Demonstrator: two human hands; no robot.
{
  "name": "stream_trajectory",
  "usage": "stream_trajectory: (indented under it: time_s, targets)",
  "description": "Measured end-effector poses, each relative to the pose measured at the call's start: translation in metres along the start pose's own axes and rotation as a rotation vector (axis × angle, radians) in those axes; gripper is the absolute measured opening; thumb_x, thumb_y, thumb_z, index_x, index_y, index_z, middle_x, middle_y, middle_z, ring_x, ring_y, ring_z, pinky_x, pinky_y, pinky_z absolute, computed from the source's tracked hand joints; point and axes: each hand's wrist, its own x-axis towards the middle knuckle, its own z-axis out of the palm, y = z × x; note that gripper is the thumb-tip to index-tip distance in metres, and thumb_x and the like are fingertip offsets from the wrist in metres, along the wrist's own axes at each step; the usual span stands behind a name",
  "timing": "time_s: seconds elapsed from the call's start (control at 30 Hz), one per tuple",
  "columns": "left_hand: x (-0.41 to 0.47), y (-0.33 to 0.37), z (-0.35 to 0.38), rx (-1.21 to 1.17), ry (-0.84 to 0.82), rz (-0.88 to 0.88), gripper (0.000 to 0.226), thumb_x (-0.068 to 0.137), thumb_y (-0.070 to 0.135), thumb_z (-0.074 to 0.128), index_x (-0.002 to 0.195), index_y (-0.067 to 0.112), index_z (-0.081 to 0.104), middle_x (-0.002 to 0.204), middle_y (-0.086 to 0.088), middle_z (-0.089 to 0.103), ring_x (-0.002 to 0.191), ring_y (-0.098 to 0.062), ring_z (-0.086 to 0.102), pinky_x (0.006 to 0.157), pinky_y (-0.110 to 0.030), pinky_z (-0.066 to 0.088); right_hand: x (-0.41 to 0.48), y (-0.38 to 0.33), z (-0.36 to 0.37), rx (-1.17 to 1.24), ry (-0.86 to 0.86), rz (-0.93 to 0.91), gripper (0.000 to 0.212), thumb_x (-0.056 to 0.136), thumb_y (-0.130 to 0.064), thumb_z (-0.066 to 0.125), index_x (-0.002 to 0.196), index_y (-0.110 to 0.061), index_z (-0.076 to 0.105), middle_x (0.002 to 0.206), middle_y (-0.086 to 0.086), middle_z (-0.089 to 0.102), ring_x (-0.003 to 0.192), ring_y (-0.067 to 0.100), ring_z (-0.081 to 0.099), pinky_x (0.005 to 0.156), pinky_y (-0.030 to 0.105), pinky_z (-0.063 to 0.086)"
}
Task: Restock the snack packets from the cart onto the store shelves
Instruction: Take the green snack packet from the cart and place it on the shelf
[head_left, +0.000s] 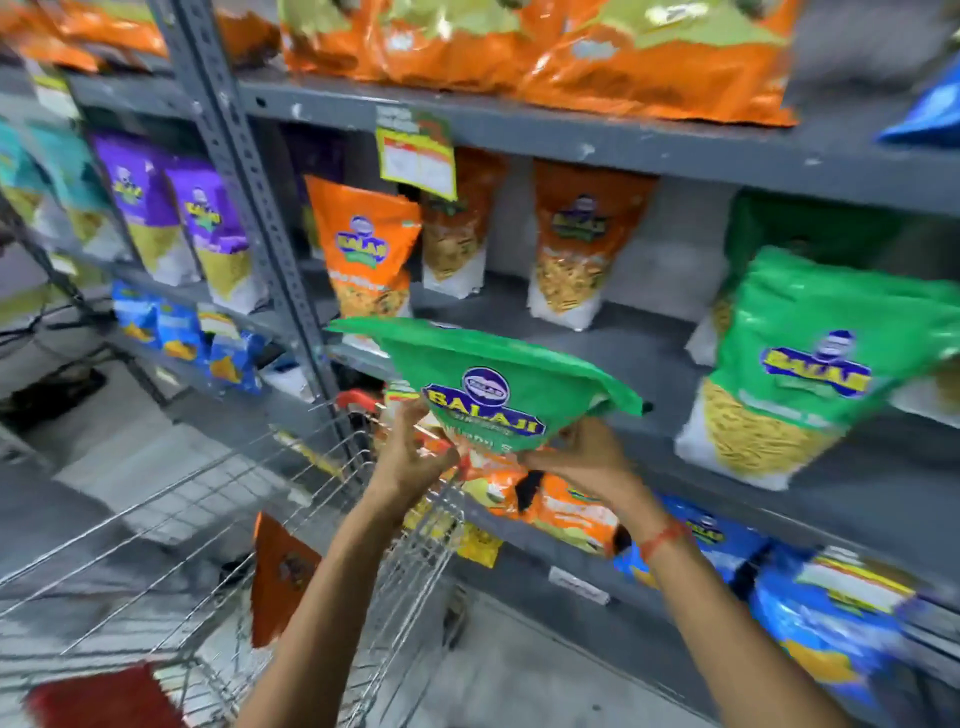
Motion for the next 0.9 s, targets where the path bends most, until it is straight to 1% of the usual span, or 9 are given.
stream_trajectory:
  time_s: [0.07, 0.17, 0.27, 0.33, 0.43, 0.5, 0.63, 0.77, 0.9]
  targets:
    - [-0.008, 0.011, 0.026, 0.083, -0.163, -0.025, 0.056, 0.061, 0.022, 0.08, 0.105, 0.024, 0.045, 0.101, -0.004, 0.057, 0.096, -0.017, 0.053, 0.089, -0.04, 0.049, -0.021, 0.014, -0.037, -0.026, 0.06, -0.072, 0.065, 0.061, -0.008, 0.085, 0.119, -0.01, 0.056, 0.124, 0.007, 0.063, 0.098, -0.008, 0.059, 0.091, 0.011, 0.049]
    - [-0.018, 0.031, 0.074, 0.214, -0.352, -0.048, 0.036, 0.068, 0.024, 0.081, 0.076, 0.007, 0.051, 0.067, -0.019, 0.049, 0.056, -0.004, 0.042, 0.051, -0.036, 0.041, -0.053, 0.034, -0.086, -0.019, 0.044, -0.097, 0.075, 0.062, -0.006, 0.085, 0.126, -0.018, 0.049, 0.12, -0.01, 0.055, 0.104, -0.012, 0.047, 0.084, -0.005, 0.04]
    - [-0.022, 0.045, 0.131, 0.222, -0.441, 0.036, 0.041, 0.059, 0.031, 0.085, 0.084, 0.015, 0.057, 0.079, -0.01, 0.067, 0.065, -0.002, 0.06, 0.067, -0.038, 0.054, -0.085, 0.063, -0.131, 0.045, 0.119, -0.067, 0.082, 0.059, -0.003, 0.086, 0.12, -0.035, 0.041, 0.117, -0.015, 0.057, 0.099, -0.01, 0.056, 0.093, 0.021, 0.049]
    - [-0.024, 0.047, 0.168, 0.158, -0.501, 0.064, 0.043, 0.064, 0.011, 0.082, 0.089, 0.027, 0.052, 0.089, 0.008, 0.065, 0.071, 0.017, 0.06, 0.073, -0.015, 0.051, -0.105, 0.083, -0.159, 0.087, 0.173, -0.003, 0.083, 0.058, 0.002, 0.085, 0.118, -0.033, 0.04, 0.116, -0.008, 0.058, 0.105, 0.004, 0.058, 0.096, 0.037, 0.051]
    - [-0.034, 0.049, 0.231, 0.109, -0.59, 0.072, 0.059, 0.053, 0.026, 0.085, 0.104, 0.027, 0.054, 0.106, -0.001, 0.069, 0.102, -0.011, 0.065, 0.092, -0.032, 0.053, -0.14, 0.115, -0.201, 0.125, 0.312, 0.094, 0.079, 0.053, -0.001, 0.087, 0.117, -0.021, 0.046, 0.118, 0.002, 0.062, 0.112, 0.024, 0.06, 0.099, 0.051, 0.049]
    - [-0.041, 0.047, 0.27, 0.082, -0.625, 0.054, 0.062, 0.056, 0.022, 0.086, 0.109, 0.023, 0.052, 0.108, -0.006, 0.068, 0.106, -0.026, 0.063, 0.088, -0.036, 0.054, -0.159, 0.136, -0.227, 0.081, 0.384, 0.16, 0.073, 0.051, -0.008, 0.089, 0.114, -0.017, 0.052, 0.117, 0.009, 0.066, 0.11, 0.025, 0.063, 0.099, 0.052, 0.049]
    - [-0.068, 0.062, 0.343, 0.022, -0.614, 0.047, 0.061, 0.046, 0.037, 0.084, 0.096, 0.03, 0.049, 0.099, -0.005, 0.067, 0.094, -0.025, 0.063, 0.085, -0.041, 0.052, -0.194, 0.17, -0.268, 0.054, 0.559, 0.24, 0.058, 0.056, -0.013, 0.088, 0.107, -0.011, 0.062, 0.094, 0.0, 0.07, 0.088, 0.001, 0.064, 0.088, 0.018, 0.053]
    - [-0.082, 0.096, 0.414, -0.058, -0.675, 0.081, 0.072, 0.051, 0.025, 0.087, 0.112, 0.011, 0.052, 0.11, -0.012, 0.066, 0.1, -0.019, 0.06, 0.09, -0.039, 0.049, -0.221, 0.195, -0.304, 0.139, 0.774, 0.214, 0.052, 0.06, -0.012, 0.085, 0.106, -0.012, 0.062, 0.105, 0.012, 0.067, 0.1, 0.025, 0.061, 0.1, 0.049, 0.045]
    - [-0.071, 0.109, 0.471, -0.069, -0.733, 0.089, 0.1, 0.028, 0.052, 0.081, 0.116, 0.016, 0.051, 0.113, -0.005, 0.064, 0.105, -0.016, 0.059, 0.094, -0.035, 0.048, -0.231, 0.213, -0.333, 0.212, 0.874, 0.194, 0.046, 0.07, 0.0, 0.077, 0.111, -0.01, 0.06, 0.115, 0.015, 0.064, 0.113, 0.028, 0.057, 0.105, 0.049, 0.04]
